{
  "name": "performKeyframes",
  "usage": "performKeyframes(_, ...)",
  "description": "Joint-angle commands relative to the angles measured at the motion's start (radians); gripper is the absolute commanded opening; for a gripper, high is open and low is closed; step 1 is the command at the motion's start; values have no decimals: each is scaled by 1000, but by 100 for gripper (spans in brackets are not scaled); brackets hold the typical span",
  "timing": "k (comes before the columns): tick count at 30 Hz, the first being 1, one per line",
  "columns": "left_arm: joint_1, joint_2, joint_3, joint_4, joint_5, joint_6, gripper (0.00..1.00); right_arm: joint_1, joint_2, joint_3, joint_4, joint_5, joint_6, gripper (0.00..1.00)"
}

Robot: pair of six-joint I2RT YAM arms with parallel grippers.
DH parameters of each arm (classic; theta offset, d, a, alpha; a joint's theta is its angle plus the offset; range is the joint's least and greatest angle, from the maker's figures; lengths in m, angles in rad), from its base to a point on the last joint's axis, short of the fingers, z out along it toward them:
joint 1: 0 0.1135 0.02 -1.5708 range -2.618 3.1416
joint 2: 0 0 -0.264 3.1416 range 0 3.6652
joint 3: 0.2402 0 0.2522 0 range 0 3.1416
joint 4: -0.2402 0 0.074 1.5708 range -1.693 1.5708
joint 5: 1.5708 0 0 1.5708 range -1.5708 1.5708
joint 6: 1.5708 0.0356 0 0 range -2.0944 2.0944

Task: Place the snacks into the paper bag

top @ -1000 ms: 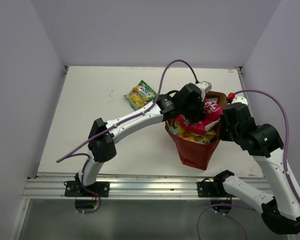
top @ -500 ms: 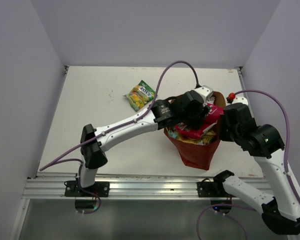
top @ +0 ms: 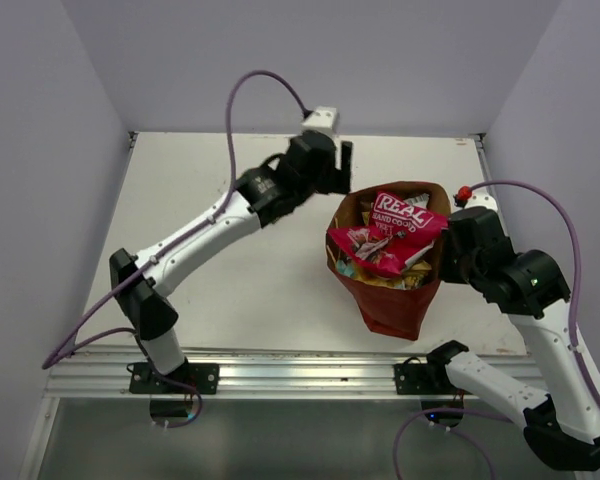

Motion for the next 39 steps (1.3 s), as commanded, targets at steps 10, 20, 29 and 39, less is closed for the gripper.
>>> performKeyframes(10,569,392,-11,32,139,17,100,1,12,37,12,9,5,0)
performKeyframes(20,582,513,-54,84,210,48,100,1,52,41,28,9,5,0)
performKeyframes(29,580,460,-72,72,181,72,0,1,73,32,54,-3,-3,0)
performKeyframes(39,427,47,120,26,443,17,0,-1,69,31,62,-6,-21,0)
